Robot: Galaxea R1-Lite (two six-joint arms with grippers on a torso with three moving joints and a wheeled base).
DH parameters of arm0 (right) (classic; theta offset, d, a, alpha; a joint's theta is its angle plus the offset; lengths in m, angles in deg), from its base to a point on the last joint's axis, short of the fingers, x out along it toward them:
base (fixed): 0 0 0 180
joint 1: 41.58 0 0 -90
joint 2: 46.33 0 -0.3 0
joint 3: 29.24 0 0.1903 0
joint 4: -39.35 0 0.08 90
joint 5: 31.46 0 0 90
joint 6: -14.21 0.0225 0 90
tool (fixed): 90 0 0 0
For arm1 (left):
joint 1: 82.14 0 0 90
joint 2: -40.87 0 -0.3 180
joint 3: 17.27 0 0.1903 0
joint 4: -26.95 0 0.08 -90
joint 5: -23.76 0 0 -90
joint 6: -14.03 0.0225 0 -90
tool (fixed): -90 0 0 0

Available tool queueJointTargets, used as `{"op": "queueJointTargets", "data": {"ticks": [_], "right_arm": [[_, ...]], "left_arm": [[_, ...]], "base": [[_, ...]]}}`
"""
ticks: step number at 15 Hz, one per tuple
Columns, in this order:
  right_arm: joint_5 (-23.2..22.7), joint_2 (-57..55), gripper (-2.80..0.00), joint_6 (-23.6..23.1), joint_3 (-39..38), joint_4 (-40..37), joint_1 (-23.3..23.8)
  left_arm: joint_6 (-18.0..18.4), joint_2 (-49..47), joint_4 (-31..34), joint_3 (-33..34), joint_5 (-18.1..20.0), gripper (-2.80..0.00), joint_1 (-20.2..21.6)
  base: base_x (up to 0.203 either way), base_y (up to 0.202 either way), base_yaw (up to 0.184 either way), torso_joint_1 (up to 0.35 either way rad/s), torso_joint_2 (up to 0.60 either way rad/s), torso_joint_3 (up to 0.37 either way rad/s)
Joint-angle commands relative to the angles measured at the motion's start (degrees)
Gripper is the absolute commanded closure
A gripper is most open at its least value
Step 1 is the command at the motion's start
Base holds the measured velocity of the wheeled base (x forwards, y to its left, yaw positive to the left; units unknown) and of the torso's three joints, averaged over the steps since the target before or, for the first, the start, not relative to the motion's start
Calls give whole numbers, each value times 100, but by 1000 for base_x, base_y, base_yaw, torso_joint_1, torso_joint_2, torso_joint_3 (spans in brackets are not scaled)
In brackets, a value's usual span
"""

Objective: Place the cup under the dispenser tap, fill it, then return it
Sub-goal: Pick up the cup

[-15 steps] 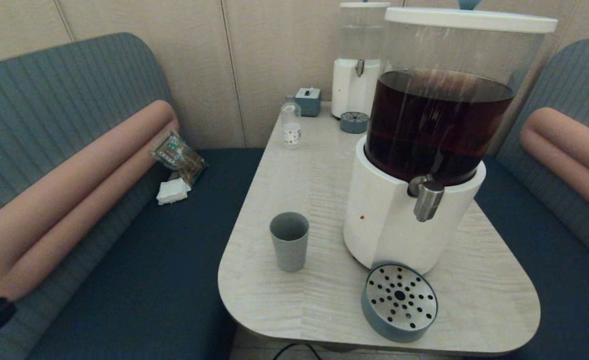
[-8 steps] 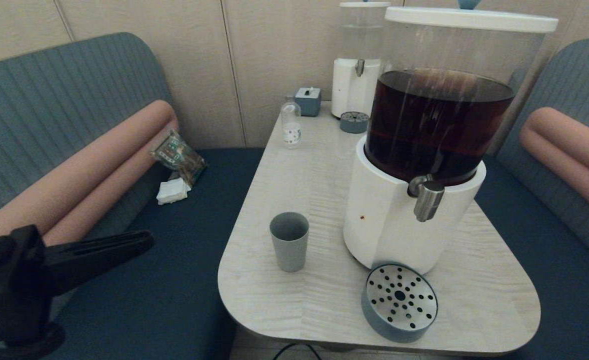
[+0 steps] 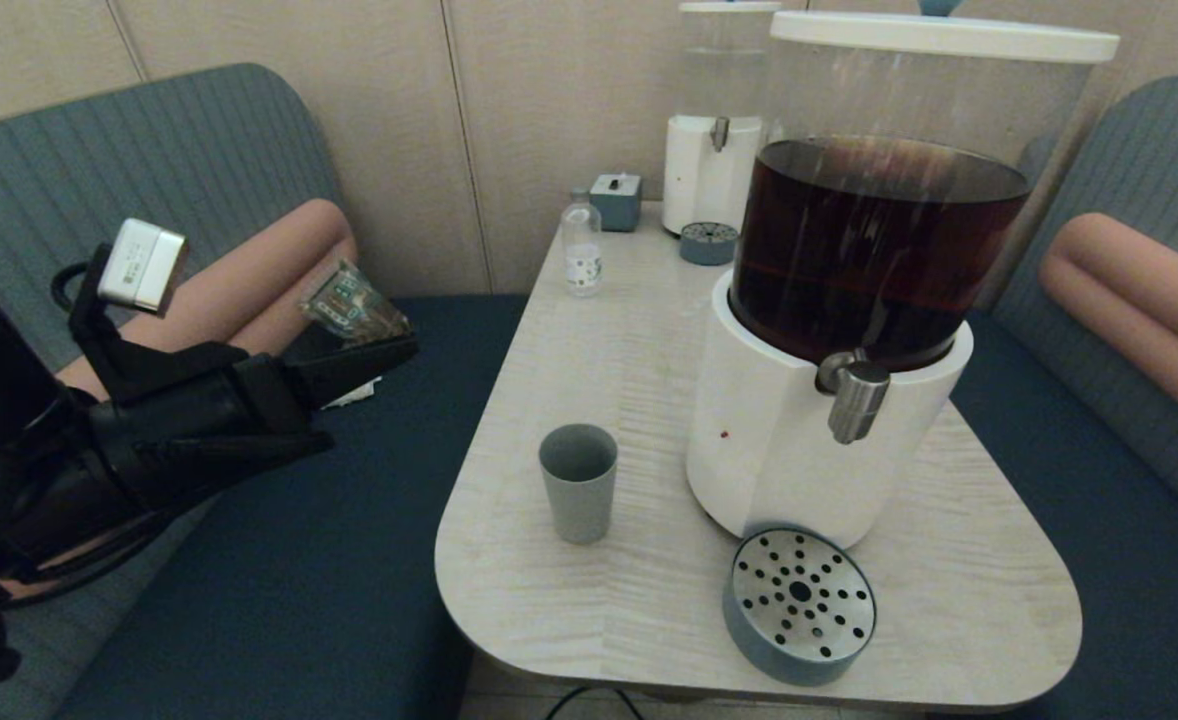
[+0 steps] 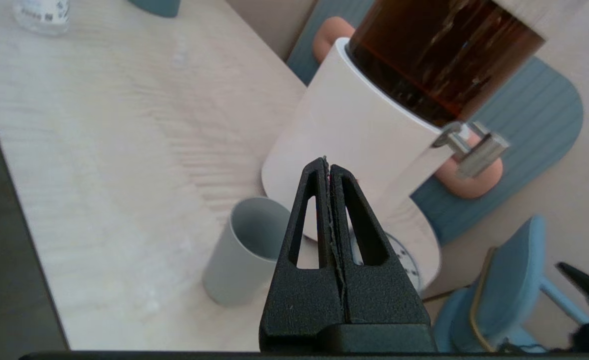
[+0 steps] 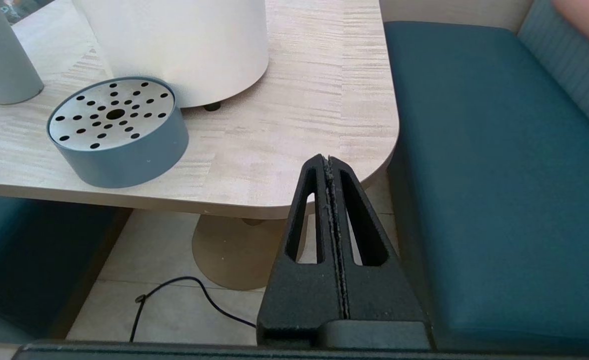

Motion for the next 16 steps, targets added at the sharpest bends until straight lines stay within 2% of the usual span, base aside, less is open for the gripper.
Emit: {"op": "queueJointTargets", "data": {"ticks": [1,3,5,7,13,14,16], "right_arm": [[2,-6,0,7,0,5,-1],[2,-6,0,7,0,5,-1],[2,-6,0,7,0,-4,-1],[2,-6,0,7,0,-4,-1],[2,-6,0,7,0,-13,-1],[2,-6,0,7,0,-13,-1],[2,-6,0,7,0,-13,-1]], "left_arm": [[337,-657,-558,231,99,0,-21],[879,-1453,-1550,607,398,0,-17],[1385,-2044,-2146,1057,618,0,-10],[1587,-2092,-2321,1231,1053,0,-7],[1914,-2208,-2324,1291,1082,0,19],[1926,-2209,-2324,1307,1082,-280,19],[1930,-2212,-2324,1392,1081,-280,19]], "base": [[0,0,0,0,0,0],[0,0,0,0,0,0],[0,0,0,0,0,0],[0,0,0,0,0,0],[0,0,0,0,0,0],[0,0,0,0,0,0],[0,0,0,0,0,0]]}}
